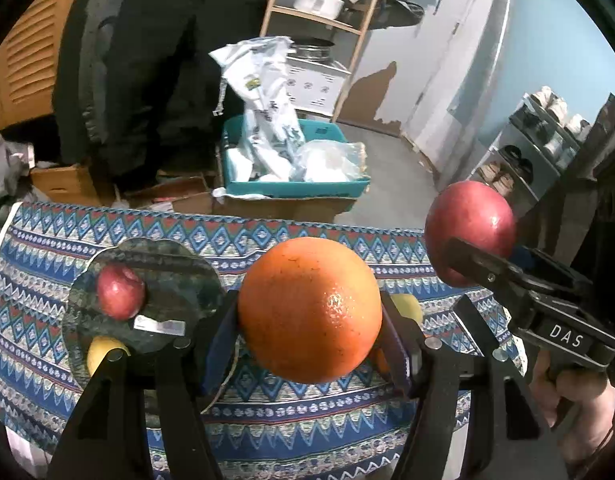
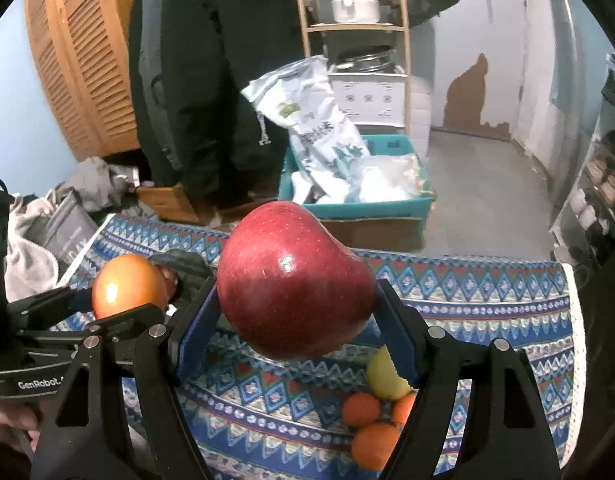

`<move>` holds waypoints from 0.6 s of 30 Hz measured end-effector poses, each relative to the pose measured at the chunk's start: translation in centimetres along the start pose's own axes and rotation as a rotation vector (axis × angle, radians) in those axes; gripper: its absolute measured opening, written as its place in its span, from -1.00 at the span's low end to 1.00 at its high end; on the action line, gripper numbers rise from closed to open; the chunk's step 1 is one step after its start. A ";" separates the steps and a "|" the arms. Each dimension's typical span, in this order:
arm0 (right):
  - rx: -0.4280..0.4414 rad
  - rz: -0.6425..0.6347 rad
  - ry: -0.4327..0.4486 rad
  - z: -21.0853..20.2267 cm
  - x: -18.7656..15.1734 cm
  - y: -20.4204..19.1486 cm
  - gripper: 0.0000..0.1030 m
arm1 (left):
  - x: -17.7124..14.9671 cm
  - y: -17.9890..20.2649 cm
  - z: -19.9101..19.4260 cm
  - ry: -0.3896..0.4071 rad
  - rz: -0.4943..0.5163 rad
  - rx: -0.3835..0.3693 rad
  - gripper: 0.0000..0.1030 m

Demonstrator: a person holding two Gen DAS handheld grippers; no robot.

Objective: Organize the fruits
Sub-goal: 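Lift the orange with the left tool while the right tool lifts the apple toward the glass plate, then lower the orange onto the glass plate with the left tool while the right tool releases the apple there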

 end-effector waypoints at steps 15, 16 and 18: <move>0.060 -0.050 -0.073 4.8 0.4 -5.4 0.46 | -1.2 -6.3 0.4 -0.028 -0.079 0.084 0.30; 0.063 -0.055 -0.078 5.2 0.4 -5.8 0.46 | -1.4 -6.8 0.5 -0.029 -0.083 0.093 0.30; 0.070 -0.064 -0.088 5.9 0.3 -6.5 0.46 | -1.5 -7.6 0.5 -0.032 -0.090 0.107 0.30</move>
Point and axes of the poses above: each gripper's, at about its wrist camera, not at the fingertips, and z roughly the way its jaws point, y to its right, x to its top, the point moved 2 cm from there along z, roughly the way its jaws point, and after that the axes turned 3 degrees about z, right-handed, at the moved point
